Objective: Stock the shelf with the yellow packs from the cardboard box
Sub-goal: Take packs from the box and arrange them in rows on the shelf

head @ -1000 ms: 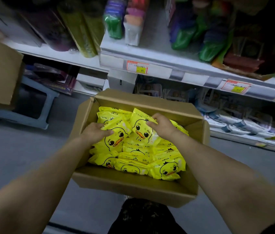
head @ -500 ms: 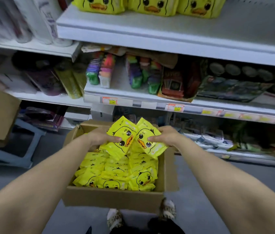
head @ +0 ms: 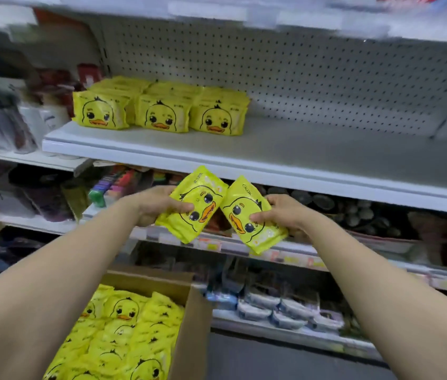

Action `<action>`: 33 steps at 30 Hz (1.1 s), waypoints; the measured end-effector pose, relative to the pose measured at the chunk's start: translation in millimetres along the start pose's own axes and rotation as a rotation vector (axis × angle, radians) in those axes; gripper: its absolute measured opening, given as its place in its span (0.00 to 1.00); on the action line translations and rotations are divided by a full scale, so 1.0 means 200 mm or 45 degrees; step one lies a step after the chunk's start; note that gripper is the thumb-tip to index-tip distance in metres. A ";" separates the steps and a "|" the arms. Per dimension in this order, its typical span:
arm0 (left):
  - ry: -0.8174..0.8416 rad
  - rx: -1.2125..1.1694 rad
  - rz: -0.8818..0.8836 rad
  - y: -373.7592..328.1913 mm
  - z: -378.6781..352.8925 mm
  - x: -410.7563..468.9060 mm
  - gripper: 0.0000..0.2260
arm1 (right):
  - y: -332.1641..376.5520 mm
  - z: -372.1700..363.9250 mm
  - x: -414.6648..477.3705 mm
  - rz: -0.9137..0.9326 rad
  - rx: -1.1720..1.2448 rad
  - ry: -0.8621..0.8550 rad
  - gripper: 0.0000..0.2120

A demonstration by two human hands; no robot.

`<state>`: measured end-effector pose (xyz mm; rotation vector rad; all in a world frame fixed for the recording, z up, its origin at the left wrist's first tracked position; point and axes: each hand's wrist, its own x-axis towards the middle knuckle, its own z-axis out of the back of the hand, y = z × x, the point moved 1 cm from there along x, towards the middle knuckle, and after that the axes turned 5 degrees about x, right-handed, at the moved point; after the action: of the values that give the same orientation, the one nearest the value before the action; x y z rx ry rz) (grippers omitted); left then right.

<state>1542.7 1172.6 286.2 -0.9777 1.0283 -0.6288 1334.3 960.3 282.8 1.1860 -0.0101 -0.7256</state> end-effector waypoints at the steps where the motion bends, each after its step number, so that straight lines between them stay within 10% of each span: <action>1: -0.007 0.015 -0.021 -0.09 -0.06 0.03 0.15 | 0.01 0.11 -0.03 0.024 0.004 -0.020 0.13; 10: -0.233 0.202 -0.185 -0.63 -0.32 0.36 0.14 | 0.00 0.81 -0.09 0.125 0.225 -0.165 0.20; 17: -0.332 0.860 -0.219 -0.94 -0.29 0.72 0.45 | 0.10 1.03 0.01 0.246 0.017 -0.326 0.17; 24: -0.197 1.325 -0.449 -1.16 -0.32 1.11 0.33 | 0.22 1.20 0.21 0.278 -0.509 -0.462 0.14; 33: -0.077 1.621 -0.580 -1.33 -0.27 1.41 0.22 | 0.18 1.34 0.38 0.295 -0.429 -0.472 0.12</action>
<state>1610.6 803.1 397.7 -0.0635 0.1776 -1.3726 1311.7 702.3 393.0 0.7041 -0.3183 -0.7004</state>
